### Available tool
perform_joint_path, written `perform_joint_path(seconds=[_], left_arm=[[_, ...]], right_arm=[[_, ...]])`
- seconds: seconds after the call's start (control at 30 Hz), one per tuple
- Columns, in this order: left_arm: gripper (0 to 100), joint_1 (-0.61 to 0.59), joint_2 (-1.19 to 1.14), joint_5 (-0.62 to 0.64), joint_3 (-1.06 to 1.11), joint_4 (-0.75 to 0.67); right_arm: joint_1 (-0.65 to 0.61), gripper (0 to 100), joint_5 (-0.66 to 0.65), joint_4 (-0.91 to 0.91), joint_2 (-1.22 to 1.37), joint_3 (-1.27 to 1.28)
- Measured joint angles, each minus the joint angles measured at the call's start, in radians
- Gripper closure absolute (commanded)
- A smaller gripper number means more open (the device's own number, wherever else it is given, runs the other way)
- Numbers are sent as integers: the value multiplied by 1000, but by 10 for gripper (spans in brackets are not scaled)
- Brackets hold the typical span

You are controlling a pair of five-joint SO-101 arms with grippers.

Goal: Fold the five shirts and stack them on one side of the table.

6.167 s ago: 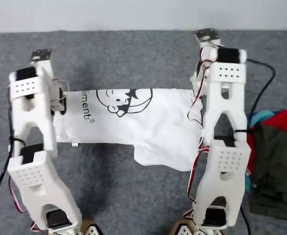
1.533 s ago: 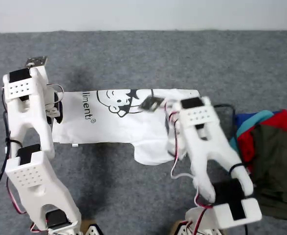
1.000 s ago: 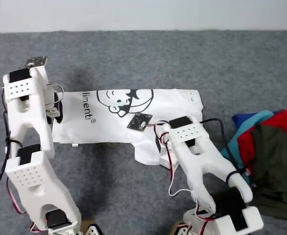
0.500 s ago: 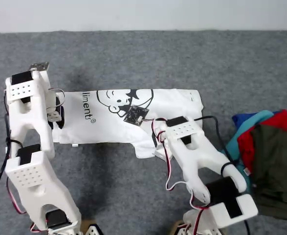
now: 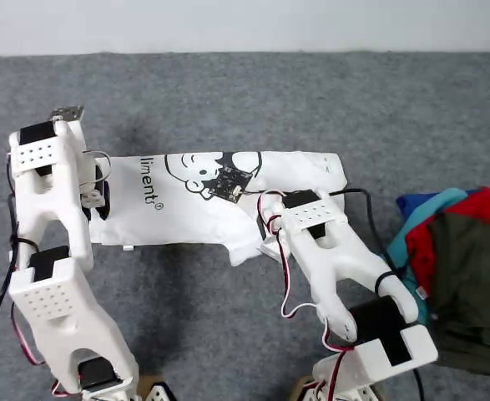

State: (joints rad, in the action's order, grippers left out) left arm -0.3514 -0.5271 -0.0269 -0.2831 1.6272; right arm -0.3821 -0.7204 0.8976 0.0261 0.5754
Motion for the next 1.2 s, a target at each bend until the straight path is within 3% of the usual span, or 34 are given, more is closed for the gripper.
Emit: perform_joint_path(seconds=[0.3,0.6,0.97,1.07,1.2], left_arm=[[903,0,0,0,0,0],[903,0,0,0,0,0],[903,0,0,0,0,0],[903,0,0,0,0,0],[903,0,0,0,0,0]], right_arm=[[0,987,-43,18,-8,0],[0,987,-44,209,-216,-74],[120,983,-15,66,-196,-92],[118,898,-8,112,-175,-92],[51,783,-8,347,-175,-92]])
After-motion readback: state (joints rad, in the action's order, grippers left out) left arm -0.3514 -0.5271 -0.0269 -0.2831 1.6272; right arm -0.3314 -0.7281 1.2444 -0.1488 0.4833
